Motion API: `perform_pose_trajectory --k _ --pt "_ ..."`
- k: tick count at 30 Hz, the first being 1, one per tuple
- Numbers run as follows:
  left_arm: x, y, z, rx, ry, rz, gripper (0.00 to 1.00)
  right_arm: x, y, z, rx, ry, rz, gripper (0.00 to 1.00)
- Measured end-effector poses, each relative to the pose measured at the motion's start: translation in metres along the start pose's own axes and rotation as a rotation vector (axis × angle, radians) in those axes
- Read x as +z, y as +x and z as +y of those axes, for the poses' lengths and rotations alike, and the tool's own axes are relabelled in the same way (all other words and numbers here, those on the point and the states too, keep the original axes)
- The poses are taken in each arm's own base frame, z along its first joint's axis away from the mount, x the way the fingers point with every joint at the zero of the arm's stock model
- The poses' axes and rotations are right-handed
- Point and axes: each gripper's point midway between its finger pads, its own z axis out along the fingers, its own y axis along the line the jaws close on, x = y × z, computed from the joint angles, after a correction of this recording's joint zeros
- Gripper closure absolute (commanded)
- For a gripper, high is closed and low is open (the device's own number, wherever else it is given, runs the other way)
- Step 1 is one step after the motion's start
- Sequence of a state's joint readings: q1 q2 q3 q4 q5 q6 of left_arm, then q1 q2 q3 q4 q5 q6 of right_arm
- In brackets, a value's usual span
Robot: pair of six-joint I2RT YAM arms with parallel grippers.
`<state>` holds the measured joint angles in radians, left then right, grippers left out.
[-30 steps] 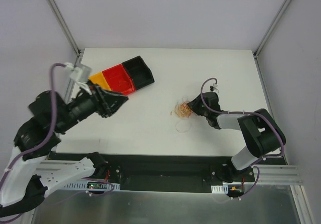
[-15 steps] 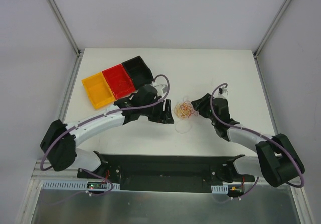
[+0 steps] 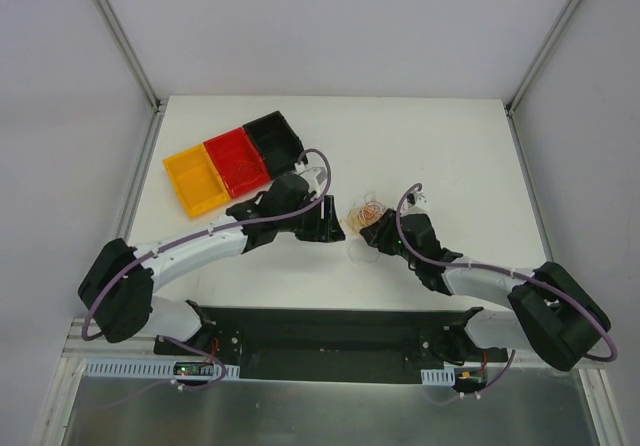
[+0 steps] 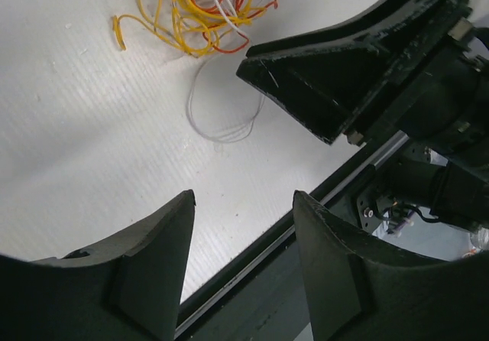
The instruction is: Untangle the cables
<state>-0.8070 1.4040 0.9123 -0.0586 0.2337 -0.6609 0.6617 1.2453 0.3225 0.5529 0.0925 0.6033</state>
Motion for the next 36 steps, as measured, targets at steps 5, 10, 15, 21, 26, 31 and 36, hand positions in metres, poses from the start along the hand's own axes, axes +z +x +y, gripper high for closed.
perform_pose_trajectory --k 5,10,15,21,26,31,36 --pt "-0.027 0.01 0.0 -0.014 0.035 -0.04 0.37 0.006 0.002 -0.011 -0.017 0.066 0.006 0.51" --pt "-0.051 0.022 -0.002 -0.019 0.087 -0.072 0.35 0.01 -0.006 -0.006 -0.041 0.085 -0.014 0.52" --pt "-0.07 0.029 -0.003 -0.026 0.123 -0.111 0.35 0.015 -0.009 -0.003 -0.071 0.097 -0.014 0.55" --pt "-0.075 0.033 -0.002 -0.041 0.133 -0.119 0.35 0.021 -0.007 0.0 -0.111 0.099 0.001 0.69" --pt "-0.073 0.038 0.003 -0.053 0.123 -0.108 0.35 0.021 -0.004 0.004 -0.133 0.088 0.011 0.86" --pt "-0.072 0.04 0.005 -0.06 0.119 -0.103 0.35 0.017 -0.001 0.012 -0.159 0.064 0.009 1.0" --pt "-0.072 0.041 0.005 -0.062 0.119 -0.101 0.35 0.016 -0.006 0.019 -0.164 0.042 -0.01 1.0"
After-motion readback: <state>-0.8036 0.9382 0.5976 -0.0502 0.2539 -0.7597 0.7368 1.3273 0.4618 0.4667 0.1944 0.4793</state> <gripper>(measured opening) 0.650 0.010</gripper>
